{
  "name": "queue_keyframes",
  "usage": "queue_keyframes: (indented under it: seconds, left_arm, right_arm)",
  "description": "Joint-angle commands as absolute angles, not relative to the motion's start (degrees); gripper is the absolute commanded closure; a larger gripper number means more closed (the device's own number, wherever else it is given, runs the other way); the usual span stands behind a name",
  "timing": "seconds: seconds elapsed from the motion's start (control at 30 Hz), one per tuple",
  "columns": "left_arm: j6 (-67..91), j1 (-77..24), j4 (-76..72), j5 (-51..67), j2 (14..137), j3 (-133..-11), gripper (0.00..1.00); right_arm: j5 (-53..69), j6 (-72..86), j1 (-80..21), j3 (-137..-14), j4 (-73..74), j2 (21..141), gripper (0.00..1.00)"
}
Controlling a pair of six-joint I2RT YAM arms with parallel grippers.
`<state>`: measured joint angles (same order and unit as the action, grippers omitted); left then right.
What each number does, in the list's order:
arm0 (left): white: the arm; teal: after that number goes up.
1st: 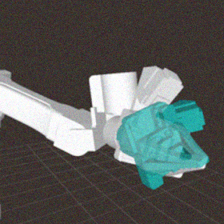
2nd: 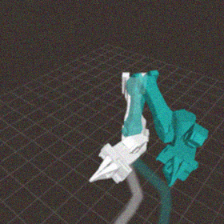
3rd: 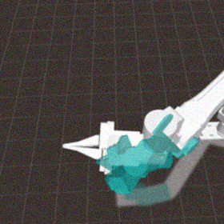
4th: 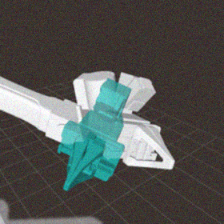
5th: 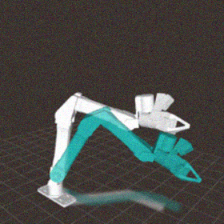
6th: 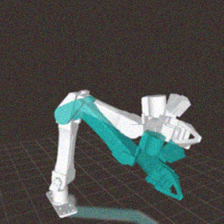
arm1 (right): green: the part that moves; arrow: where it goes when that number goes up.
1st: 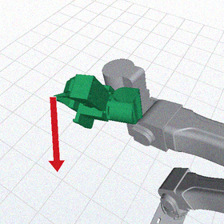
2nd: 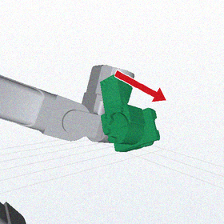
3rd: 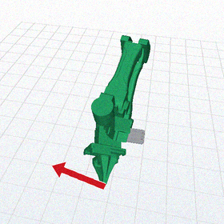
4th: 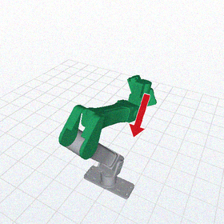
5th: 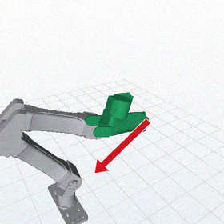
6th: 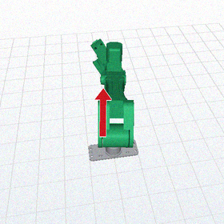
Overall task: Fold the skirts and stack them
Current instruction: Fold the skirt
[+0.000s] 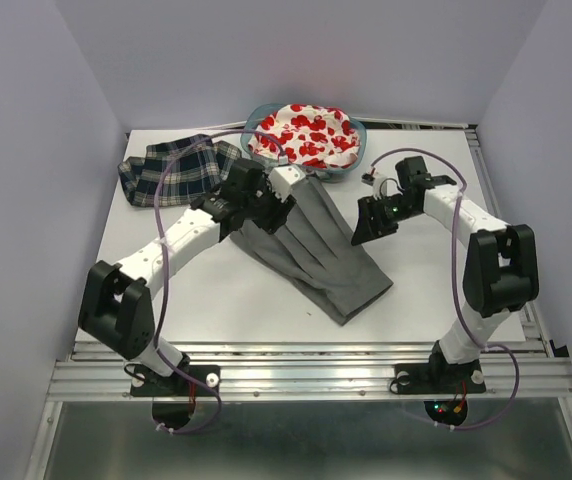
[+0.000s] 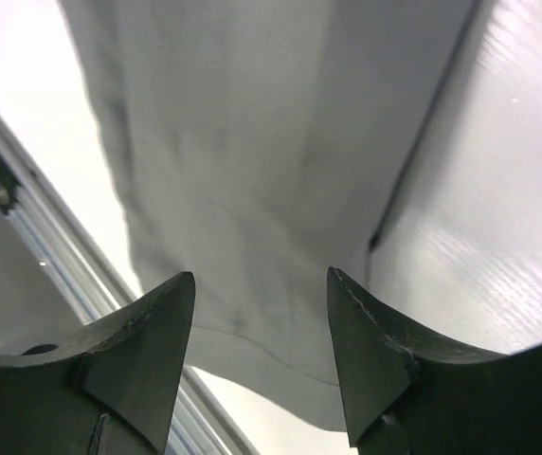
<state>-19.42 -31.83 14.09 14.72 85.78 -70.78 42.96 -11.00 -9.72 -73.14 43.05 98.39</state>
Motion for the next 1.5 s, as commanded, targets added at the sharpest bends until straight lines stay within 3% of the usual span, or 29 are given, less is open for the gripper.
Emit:
queue_keyframes:
  seconds: [0.0, 0.17, 0.4, 0.53, 0.6, 0.7, 0.8, 0.83, 1.0, 1.07, 1.2, 1.47]
  left_arm:
    - [-15.04, -31.38, 16.88, 18.79, 90.95, -64.52, 0.46]
    - [-13.19, -30.68, 17.05, 19.52, 97.18, -63.89, 0.51]
    - [-16.16, -24.62, 18.19, 16.8, 107.56, -69.6, 0.58]
    - [-17.84, -24.0, 18.63, 15.74, 111.17, -76.1, 0.6]
    - [-19.16, -23.99, 19.16, 16.26, 113.02, -79.62, 0.6]
    - [-21.09, -23.91, 19.6, 19.24, 111.28, -81.3, 0.55]
    - [-23.19, -23.91, 17.68, 23.27, 102.07, -76.83, 0.41]
    - [-23.55, -23.91, 16.97, 23.9, 95.95, -75.25, 0.3]
    - [-31.09, -23.91, 17.3, 24.7, 78.78, -65.14, 0.14]
    - [-39.61, -24.08, 18.63, 25.75, 70.87, -59.28, 0.01]
    - [-54.79, -27.49, 24.15, 25.06, 60.57, -50.4, 0.01]
    - [-68.9, -49.54, 15.22, 12.85, 50.01, -31.4, 0.01]
  right_arm:
    - [38.23, -15.72, -9.67, -73.75, 44.38, 101.5, 0.39]
    - [36.21, -18.28, -11.6, -69.98, 45.26, 103.18, 0.45]
    - [35.94, -16.27, -19.05, -62.5, 43.95, 103.8, 0.64]
    - [38.49, -11.52, -23.37, -61.52, 41.93, 104.76, 0.64]
    - [42.35, -8.54, -25.31, -62.31, 41.48, 105.47, 0.56]
    - [45.87, -5.72, -25.31, -66.08, 42.18, 106.17, 0.44]
    - [44.22, -3.96, -25.31, -69.52, 43.24, 103.72, 0.36]
    - [43.6, -3.52, -25.31, -70.39, 43.33, 101.54, 0.35]
    - [41.67, -4.82, -24.7, -72.42, 44.73, 95.55, 0.34]
    - [40.96, -5.27, -24.7, -72.77, 44.56, 93.26, 0.34]
    - [41.21, -5.63, -24.7, -74.44, 44.3, 93.42, 0.36]
    - [47.46, -1.41, -26.19, -75.15, 36.49, 99.84, 0.34]
